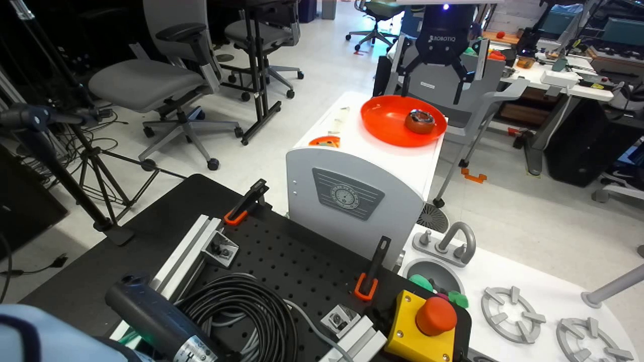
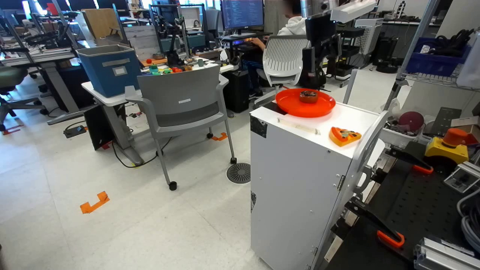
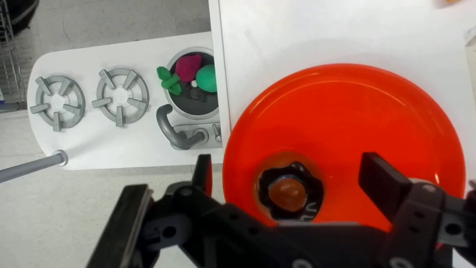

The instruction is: Remove the donut from the plate

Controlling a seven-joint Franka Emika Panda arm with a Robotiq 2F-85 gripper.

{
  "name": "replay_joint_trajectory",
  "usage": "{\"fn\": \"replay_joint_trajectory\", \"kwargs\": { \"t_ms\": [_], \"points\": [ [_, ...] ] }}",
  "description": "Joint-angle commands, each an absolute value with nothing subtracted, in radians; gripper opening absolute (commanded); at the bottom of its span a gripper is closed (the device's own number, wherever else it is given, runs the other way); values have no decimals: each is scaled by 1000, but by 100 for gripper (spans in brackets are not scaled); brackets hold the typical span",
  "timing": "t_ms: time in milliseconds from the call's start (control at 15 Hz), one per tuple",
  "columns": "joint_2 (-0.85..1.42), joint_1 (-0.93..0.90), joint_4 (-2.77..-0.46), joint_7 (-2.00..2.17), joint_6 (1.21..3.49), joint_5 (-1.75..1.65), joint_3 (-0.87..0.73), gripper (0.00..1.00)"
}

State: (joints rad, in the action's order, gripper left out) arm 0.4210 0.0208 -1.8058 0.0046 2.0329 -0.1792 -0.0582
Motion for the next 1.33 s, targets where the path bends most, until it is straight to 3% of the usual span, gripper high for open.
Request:
{"fn": "replay_joint_trajectory", "kwargs": {
  "t_ms": [0, 1267],
  "points": [
    [423, 22, -1803, 4, 2027, -180, -57, 100],
    [438, 27, -1836, 71, 2250, -133, -60, 100]
  ]
}}
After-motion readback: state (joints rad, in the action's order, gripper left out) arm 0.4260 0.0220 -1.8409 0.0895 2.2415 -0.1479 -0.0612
